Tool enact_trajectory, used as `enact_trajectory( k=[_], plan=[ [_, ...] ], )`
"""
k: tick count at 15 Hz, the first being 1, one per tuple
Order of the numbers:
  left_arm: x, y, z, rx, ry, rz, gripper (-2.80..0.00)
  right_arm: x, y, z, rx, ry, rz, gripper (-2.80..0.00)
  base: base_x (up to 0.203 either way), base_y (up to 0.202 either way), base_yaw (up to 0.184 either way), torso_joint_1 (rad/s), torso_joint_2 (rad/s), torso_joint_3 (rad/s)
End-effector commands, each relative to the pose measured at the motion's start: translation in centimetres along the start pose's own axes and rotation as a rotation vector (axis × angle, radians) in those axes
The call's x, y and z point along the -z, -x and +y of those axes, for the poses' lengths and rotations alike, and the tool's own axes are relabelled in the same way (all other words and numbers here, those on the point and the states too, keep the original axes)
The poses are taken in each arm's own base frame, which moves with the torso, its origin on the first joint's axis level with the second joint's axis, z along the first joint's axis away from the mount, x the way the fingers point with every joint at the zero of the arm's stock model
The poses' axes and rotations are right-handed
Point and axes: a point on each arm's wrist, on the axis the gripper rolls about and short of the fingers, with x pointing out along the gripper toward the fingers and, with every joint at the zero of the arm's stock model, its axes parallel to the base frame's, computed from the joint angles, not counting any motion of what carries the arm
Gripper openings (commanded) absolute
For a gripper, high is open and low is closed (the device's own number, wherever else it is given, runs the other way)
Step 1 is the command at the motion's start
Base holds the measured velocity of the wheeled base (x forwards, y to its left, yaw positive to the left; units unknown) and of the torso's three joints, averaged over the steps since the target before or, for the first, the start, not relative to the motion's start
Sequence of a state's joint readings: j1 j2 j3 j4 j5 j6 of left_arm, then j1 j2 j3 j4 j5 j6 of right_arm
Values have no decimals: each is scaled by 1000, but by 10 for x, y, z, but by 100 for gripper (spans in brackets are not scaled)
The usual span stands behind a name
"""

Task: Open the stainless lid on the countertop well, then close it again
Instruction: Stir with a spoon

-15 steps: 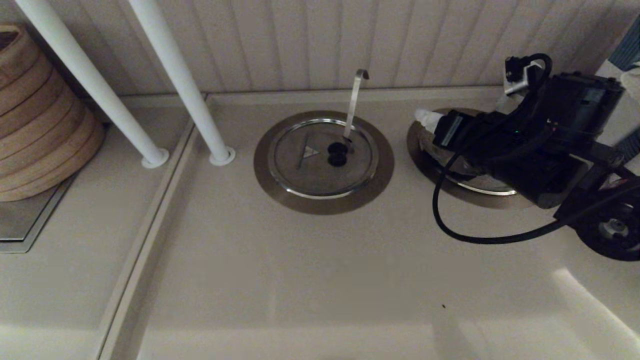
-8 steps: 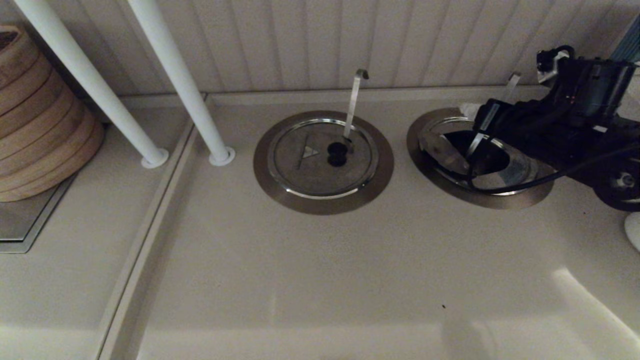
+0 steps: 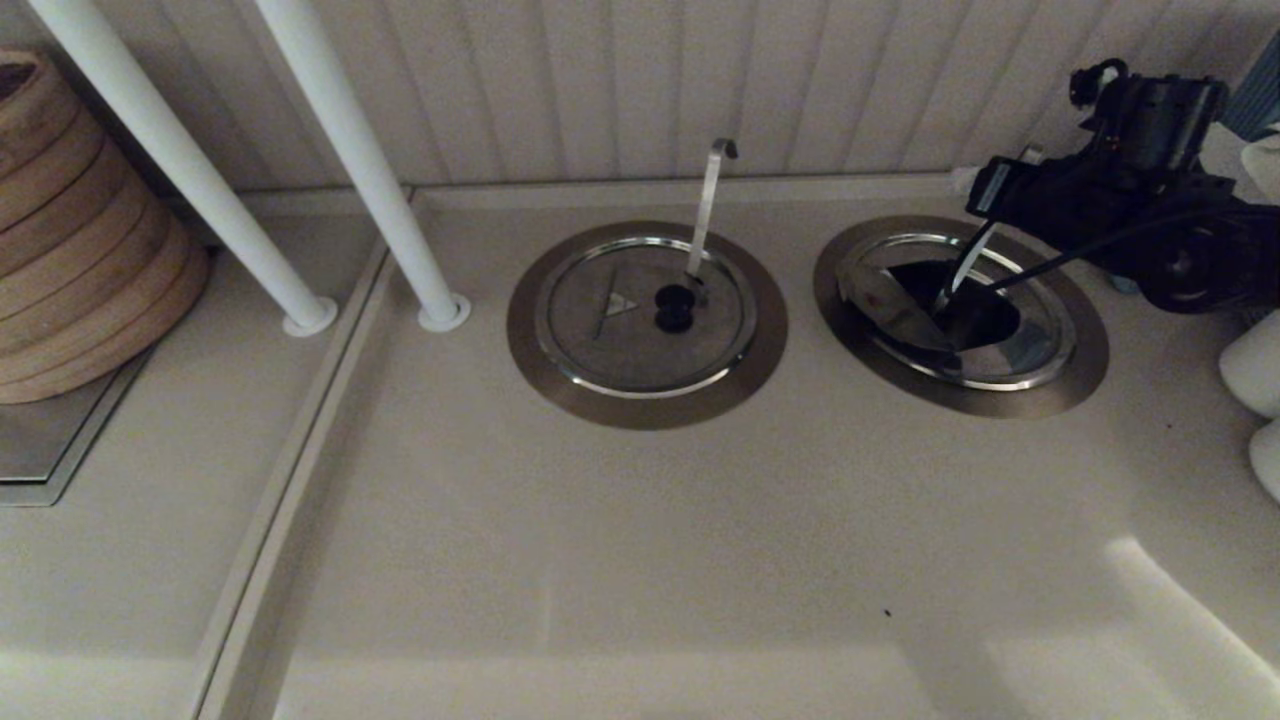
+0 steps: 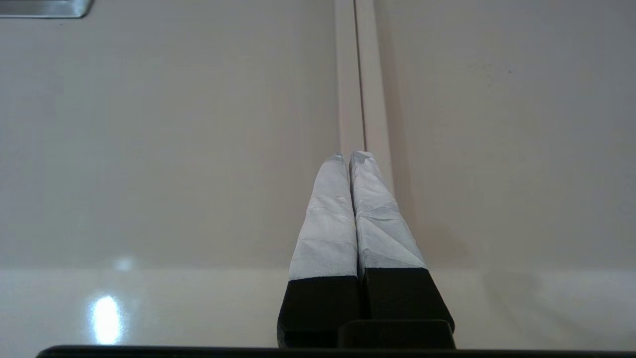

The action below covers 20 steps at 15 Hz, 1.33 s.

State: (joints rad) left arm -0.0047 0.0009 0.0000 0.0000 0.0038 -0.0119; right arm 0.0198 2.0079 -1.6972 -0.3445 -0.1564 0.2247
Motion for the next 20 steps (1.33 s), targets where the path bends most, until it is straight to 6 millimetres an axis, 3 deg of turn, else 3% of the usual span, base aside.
enact_trajectory(
  k=[1, 2, 4, 8, 13, 20],
  plan=[
    [0, 0, 0, -1, 0, 1, -280, 23, -48, -14, 40, 35, 26, 0, 0, 0, 0, 0, 0, 0],
    [0, 0, 0, -1, 0, 1, -280, 24, -54, -19, 52, 58, 41, 0, 0, 0, 0, 0, 0, 0],
    [0, 0, 0, -1, 0, 1, -280, 46, -64, -30, 73, 102, 139, 0, 0, 0, 0, 0, 0, 0],
    [0, 0, 0, -1, 0, 1, -280, 54, -71, -43, 97, 104, 129, 0, 0, 0, 0, 6, 4, -1],
    [0, 0, 0, -1, 0, 1, -280, 40, -58, -28, 68, 93, 96, 0, 0, 0, 0, 0, 0, 0],
    [0, 0, 0, -1, 0, 1, -280, 38, -68, -32, 49, 64, -36, 0, 0, 0, 0, 0, 0, 0]
  ],
)
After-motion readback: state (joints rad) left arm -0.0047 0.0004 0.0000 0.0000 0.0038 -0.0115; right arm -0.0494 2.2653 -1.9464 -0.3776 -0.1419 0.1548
